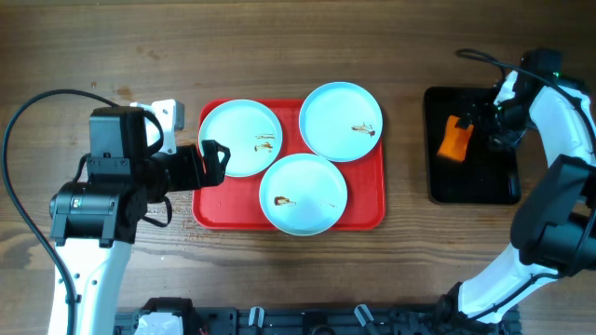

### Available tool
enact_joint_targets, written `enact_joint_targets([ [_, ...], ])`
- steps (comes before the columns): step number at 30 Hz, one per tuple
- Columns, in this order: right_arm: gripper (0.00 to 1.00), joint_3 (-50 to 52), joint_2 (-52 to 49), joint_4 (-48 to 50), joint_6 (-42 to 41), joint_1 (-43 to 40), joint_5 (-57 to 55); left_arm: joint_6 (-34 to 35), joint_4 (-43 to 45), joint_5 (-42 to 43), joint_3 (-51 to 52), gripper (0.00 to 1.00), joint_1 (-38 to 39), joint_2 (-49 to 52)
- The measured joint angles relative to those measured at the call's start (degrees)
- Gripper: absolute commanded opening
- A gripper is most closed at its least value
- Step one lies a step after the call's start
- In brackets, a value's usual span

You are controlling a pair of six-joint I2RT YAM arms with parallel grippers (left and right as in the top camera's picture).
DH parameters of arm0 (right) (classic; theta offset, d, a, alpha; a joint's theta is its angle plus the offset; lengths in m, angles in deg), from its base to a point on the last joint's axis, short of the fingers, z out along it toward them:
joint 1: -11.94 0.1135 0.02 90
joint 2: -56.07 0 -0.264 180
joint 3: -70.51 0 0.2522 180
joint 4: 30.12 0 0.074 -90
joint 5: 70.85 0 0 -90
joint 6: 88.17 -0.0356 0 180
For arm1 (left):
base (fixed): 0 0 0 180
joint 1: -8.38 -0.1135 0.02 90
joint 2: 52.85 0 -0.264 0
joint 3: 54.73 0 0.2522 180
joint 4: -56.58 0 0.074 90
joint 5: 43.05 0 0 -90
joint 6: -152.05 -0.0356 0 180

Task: Clean dirty plates on tray and stack at the side
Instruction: 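Lower the right gripper and grasp the orange sponge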

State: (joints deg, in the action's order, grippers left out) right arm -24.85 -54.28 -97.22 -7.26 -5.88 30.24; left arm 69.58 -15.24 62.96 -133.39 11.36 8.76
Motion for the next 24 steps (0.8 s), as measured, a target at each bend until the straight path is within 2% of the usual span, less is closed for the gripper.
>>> enact_joint_targets([
  [2,0.73,0.0,0.0,0.8,3.3,0.0,2.8,0.0,0.0,0.0,0.0,1.0,0.0,0.0],
  [4,0.65,0.0,0.0,2.4,6.6,0.0,5.8,0.0,0.0,0.0,0.0,1.0,0.0,0.0],
  [10,0.74,3.1,0.0,5.8,8.8,0.0,8.4,0.0,0.1,0.0,0.0,1.0,0.0,0.0],
  [15,0.75,7.7,0.0,7.4,8.3,0.0,8.1,0.0,0.2,0.0,0.0,1.0,0.0,0.7],
  [18,0.5,7.7,0.0,8.3,6.8,0.0,7.9,0.0,0.3,0.0,0.0,1.0,0.0,1.9],
  [20,0.43,7.8,0.0,9.2,5.4,0.0,7.7,0.0,0.3,0.0,0.0,1.0,0.0,2.6],
  [24,0.75,7.8,0.0,10.9,3.0,0.0,7.0,0.0,0.3,0.0,0.0,1.0,0.0,3.3],
])
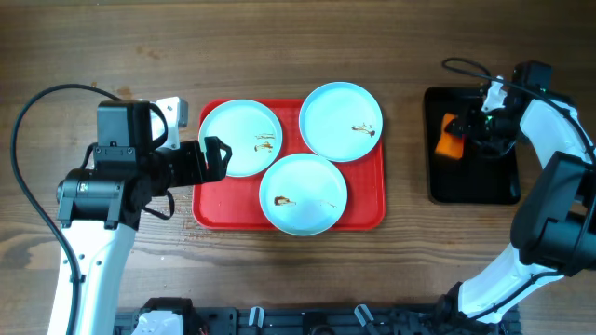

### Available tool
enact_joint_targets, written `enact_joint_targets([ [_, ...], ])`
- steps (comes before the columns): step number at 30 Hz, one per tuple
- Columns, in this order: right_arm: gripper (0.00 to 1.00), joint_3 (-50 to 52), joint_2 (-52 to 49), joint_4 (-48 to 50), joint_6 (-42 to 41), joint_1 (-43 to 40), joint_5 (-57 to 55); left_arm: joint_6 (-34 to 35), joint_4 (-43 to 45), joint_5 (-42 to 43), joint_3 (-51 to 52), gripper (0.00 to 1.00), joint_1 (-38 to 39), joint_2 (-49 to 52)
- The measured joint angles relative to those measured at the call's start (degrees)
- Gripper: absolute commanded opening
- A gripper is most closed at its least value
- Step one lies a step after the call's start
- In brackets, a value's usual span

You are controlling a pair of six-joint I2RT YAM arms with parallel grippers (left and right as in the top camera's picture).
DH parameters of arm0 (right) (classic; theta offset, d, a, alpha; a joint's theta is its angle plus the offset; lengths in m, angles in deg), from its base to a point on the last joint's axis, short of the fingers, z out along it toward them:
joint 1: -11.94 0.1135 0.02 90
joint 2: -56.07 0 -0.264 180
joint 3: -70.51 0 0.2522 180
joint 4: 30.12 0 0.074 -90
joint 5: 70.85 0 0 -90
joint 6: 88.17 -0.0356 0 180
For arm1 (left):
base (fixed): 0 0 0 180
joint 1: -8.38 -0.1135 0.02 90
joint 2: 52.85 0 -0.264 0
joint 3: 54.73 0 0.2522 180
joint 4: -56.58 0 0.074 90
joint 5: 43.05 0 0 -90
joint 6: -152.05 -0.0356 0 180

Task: Clean dirty plates on tray and stack at the side
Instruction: 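Lower the right gripper and grasp the orange sponge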

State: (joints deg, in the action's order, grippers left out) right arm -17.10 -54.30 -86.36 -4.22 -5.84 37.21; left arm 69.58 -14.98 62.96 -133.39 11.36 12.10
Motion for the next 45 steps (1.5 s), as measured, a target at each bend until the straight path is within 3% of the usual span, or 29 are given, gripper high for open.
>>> enact_joint_targets([
  [1,0.76,0.0,0.0,0.2,0.1,0.0,-0.1,0.0,0.0,0.0,0.0,1.0,0.0,0.0],
  [3,0.65,0.0,-0.3,0.4,0.3,0.0,-0.1,0.0,0.0,0.0,0.0,1.0,0.0,0.0],
  [4,0.66,0.0,-0.6,0.4,0.3,0.0,-0.1,0.0,0.0,0.0,0.0,1.0,0.0,0.0],
  [6,0.52,0.0,-1.9,0.3,0.7,0.0,-0.1,0.0,0.2,0.0,0.0,1.0,0.0,0.0],
  [9,0.46,0.1,-3.4,-0.1,2.3,0.3,-0.1,0.0,0.4,0.0,0.0,1.0,0.0,0.0],
  [11,0.51,0.1,-3.4,-0.1,3.1,0.5,-0.6,0.0,0.8,0.0,0.0,1.0,0.0,0.0],
  [14,0.41,0.1,-3.4,-0.1,3.8,0.5,-2.0,0.0,1.0,0.0,0.0,1.0,0.0,0.0],
  [15,0.34,0.1,-3.4,-0.1,3.9,0.5,-2.4,0.0,1.0,0.0,0.0,1.0,0.0,0.0],
  [17,0.05,0.1,-3.4,0.0,4.2,0.5,-3.1,0.0,1.1,0.0,0.0,1.0,0.0,0.0],
  [27,0.04,-1.4,-3.3,-2.3,3.0,0.9,-3.6,0.0,2.5,0.0,0.0,1.0,0.0,0.0],
  [34,0.04,-2.7,4.4,-2.9,0.7,1.2,-3.6,0.0,2.8,0.0,0.0,1.0,0.0,0.0],
  [44,0.04,2.9,-1.1,1.3,-0.8,1.4,-4.0,0.0,2.8,0.0,0.0,1.0,0.0,0.0],
  [45,0.04,2.9,-1.3,1.4,-0.8,1.4,-4.0,0.0,2.8,0.0,0.0,0.86,0.0,0.0],
])
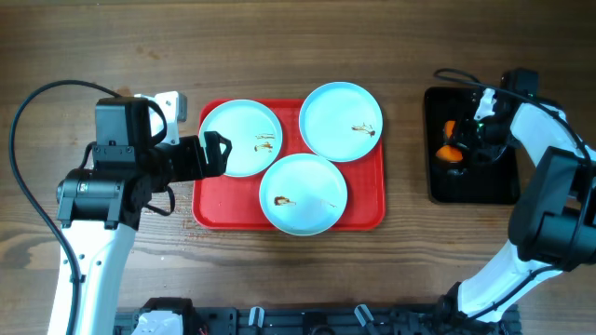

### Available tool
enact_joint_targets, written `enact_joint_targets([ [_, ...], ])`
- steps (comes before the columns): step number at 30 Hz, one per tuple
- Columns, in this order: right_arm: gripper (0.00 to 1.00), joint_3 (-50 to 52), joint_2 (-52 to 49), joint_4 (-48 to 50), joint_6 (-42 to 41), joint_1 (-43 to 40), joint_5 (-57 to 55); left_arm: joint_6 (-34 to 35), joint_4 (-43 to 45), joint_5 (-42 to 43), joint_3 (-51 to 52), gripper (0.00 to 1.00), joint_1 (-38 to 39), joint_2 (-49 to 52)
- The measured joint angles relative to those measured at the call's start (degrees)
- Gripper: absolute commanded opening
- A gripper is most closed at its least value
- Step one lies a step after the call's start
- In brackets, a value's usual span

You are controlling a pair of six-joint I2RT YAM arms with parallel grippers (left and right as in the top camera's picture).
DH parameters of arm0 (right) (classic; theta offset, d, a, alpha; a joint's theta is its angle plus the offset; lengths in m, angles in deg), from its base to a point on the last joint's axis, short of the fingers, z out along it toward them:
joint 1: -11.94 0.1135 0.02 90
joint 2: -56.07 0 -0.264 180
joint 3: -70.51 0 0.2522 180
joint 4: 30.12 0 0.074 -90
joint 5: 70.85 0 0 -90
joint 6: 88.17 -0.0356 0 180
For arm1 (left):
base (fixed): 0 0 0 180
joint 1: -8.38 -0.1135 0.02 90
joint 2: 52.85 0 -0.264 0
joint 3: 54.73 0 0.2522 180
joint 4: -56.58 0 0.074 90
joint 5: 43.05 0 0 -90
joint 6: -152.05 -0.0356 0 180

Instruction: Clean dirty plates on tray and stack at the side

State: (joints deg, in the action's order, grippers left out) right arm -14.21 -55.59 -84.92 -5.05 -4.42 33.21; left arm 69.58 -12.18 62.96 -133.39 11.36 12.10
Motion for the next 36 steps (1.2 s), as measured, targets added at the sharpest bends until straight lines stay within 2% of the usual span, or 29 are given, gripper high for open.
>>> enact_joint_targets([
  [2,0.04,0.0,0.0,0.0,0.0,0.0,0.1,-0.1,0.0,0.0,0.0,0.16,0.0,0.0],
  [3,0.04,0.0,0.0,0.0,0.0,0.0,0.5,0.0,0.0,0.0,0.0,0.61,0.0,0.0],
  [4,0.04,0.0,0.0,0.2,0.0,0.0,1.0,0.0,0.2,0.0,0.0,0.61,0.0,0.0],
  [5,0.04,0.0,0.0,0.2,0.0,0.0,1.6,-0.5,0.7,0.0,0.0,0.14,0.0,0.0],
  [6,0.04,-0.2,0.0,-0.9,0.0,0.0,2.4,-0.4,1.4,0.2,0.0,0.04,0.0,0.0],
  [8,0.04,-0.7,0.4,-2.9,0.0,0.1,2.8,-0.2,3.0,0.2,0.0,0.08,0.0,0.0],
  [9,0.04,-0.9,1.1,-3.7,0.0,0.1,2.9,-0.4,3.7,0.2,0.0,0.32,0.0,0.0],
  [10,0.04,-0.9,2.5,-4.2,0.0,0.1,2.9,-0.3,3.7,-0.5,0.0,0.7,0.0,0.1],
  [12,0.04,-1.1,6.6,-5.9,0.0,0.1,2.9,-0.4,3.8,-3.8,0.0,0.96,0.0,1.3],
  [13,0.04,-1.3,8.5,-6.8,0.0,0.1,3.0,-0.4,3.8,-4.7,0.0,0.89,0.0,2.4],
  [14,0.04,-1.6,11.2,-8.4,0.0,0.1,3.1,-0.3,3.8,-5.2,0.0,0.31,0.0,3.5],
  [15,0.04,-1.6,12.2,-9.0,0.0,0.1,3.1,0.7,3.9,-5.7,0.0,0.04,0.0,5.2],
  [16,0.04,-1.8,14.8,-10.2,0.0,0.1,3.2,1.2,4.0,-5.9,0.0,0.17,0.0,7.6],
  [18,0.04,-1.9,15.9,-11.6,0.0,0.1,3.5,1.3,3.2,-5.5,0.0,0.04,0.0,10.0],
  [19,0.04,-1.9,16.2,-12.8,0.0,0.1,3.8,1.5,1.4,-4.7,-0.1,0.18,0.0,11.5],
  [20,0.04,-1.9,16.2,-13.2,-0.1,0.1,4.0,1.3,0.5,-4.3,-0.1,0.63,0.0,12.3],
  [21,0.04,-1.9,16.2,-14.2,-0.4,0.1,4.4,1.8,-1.1,-4.0,-0.1,0.6,0.0,13.4],
  [22,0.04,-1.9,16.2,-14.9,-0.6,0.1,4.5,1.8,-4.2,-3.9,-0.2,0.19,0.0,14.4],
  [23,0.04,-1.9,16.2,-15.6,-0.6,0.1,4.6,2.0,-7.1,-3.8,-0.3,0.04,0.0,15.2],
  [26,0.04,-1.9,16.2,-16.1,-0.6,0.1,5.0,3.0,-10.7,-3.8,-0.3,0.1,0.0,17.8],
  [27,0.04,-1.9,16.2,-16.3,-0.6,0.2,5.2,3.0,-10.8,-3.8,-0.3,0.47,0.1,18.0],
  [28,0.04,-1.9,16.2,-16.6,-0.6,0.2,5.3,2.7,-10.7,-3.8,-0.3,0.45,0.4,18.0],
  [29,0.04,-1.9,16.2,-16.8,-0.6,0.2,5.4,2.5,-10.0,-3.8,-0.2,0.04,0.9,18.0],
  [30,0.04,-1.9,16.2,-16.8,-0.6,0.2,5.4,2.4,-8.3,-3.7,-0.2,0.04,1.5,18.0],
  [31,0.04,-1.9,16.2,-16.9,-0.6,0.2,5.4,2.4,-7.6,-3.6,-0.1,0.13,1.6,18.0],
  [33,0.04,-1.9,16.2,-17.0,-0.6,0.2,5.4,2.0,-4.9,-1.8,0.0,0.76,1.6,18.0],
  [34,0.04,-1.9,16.2,-17.0,-0.6,0.2,5.4,1.4,-3.8,-0.5,0.0,0.6,1.6,18.1],
  [35,0.04,-1.9,16.2,-17.0,-0.5,0.2,5.4,1.0,-3.2,0.5,0.0,0.04,1.6,18.1],
  [36,0.04,-1.9,16.2,-17.1,-0.5,0.2,5.4,1.0,-2.8,1.2,0.0,0.04,1.6,18.1],
])
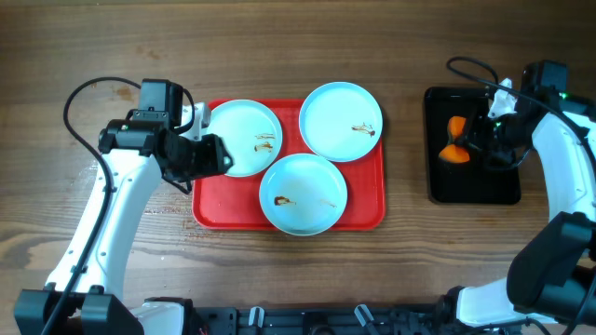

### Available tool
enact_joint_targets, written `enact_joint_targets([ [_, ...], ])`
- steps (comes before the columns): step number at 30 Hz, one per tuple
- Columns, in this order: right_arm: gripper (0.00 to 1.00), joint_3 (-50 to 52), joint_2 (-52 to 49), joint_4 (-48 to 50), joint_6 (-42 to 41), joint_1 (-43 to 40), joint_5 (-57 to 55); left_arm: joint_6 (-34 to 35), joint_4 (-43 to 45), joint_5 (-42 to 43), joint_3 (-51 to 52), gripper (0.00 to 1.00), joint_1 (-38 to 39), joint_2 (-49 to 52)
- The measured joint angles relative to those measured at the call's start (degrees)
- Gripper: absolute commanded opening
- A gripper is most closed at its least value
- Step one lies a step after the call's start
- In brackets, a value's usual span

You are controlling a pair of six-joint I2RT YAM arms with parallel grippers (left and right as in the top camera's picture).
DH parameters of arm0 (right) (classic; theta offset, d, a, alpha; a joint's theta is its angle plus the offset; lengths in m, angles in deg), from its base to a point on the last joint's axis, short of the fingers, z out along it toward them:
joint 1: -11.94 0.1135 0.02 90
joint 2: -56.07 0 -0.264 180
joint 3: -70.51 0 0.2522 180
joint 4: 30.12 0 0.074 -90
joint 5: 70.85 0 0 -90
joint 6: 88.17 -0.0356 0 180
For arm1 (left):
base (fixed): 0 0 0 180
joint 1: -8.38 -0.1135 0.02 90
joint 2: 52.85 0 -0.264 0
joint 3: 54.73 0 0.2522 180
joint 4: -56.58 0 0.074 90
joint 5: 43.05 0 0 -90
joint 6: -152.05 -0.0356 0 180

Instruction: Clean dirty plates on tray and stack at the side

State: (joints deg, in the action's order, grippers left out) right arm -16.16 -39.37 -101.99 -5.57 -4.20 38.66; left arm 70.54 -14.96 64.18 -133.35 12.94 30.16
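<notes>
Three light blue plates lie on the red tray: a left plate, a far right plate and a near plate. Each carries small brown food scraps. My left gripper sits at the left plate's left rim, and its fingers look open. An orange sponge is on the black tray at the right. My right gripper is down on the sponge and seems shut on it, hiding its middle.
A wooden table carries everything. The black tray stands well right of the red tray, with a strip of bare wood between them. Cables loop off both arms at the left and right edges.
My left arm has swung its body to the far side, with the gripper still at the left plate's rim. The right wrist has shifted right and the sponge shows more orange.
The left gripper stayed open at the left plate's left rim through every moment. The right gripper first stood beside the tilted orange sponge on the black tray, then moved onto it and covered most of it, and is now closed over it. The plates have not moved.
</notes>
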Motion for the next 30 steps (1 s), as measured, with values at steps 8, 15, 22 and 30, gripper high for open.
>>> enact_joint_targets([
  [8,0.04,0.0,0.0,-0.2,0.2,0.0,0.0,-2.0,3.1,2.0,1.7,1.0,0.0,8.5],
  [15,0.04,0.0,0.0,-0.5,0.6,0.0,0.5,-4.0,6.0,8.3,1.9,0.12,0.0,11.6],
  [22,0.04,0.0,0.0,-0.9,1.7,0.0,1.9,-5.9,23.3,7.9,2.1,0.37,4.0,11.6],
  [30,0.04,0.0,0.0,-3.0,2.4,0.0,1.9,-3.0,32.8,-3.5,2.1,0.51,16.6,12.5],
])
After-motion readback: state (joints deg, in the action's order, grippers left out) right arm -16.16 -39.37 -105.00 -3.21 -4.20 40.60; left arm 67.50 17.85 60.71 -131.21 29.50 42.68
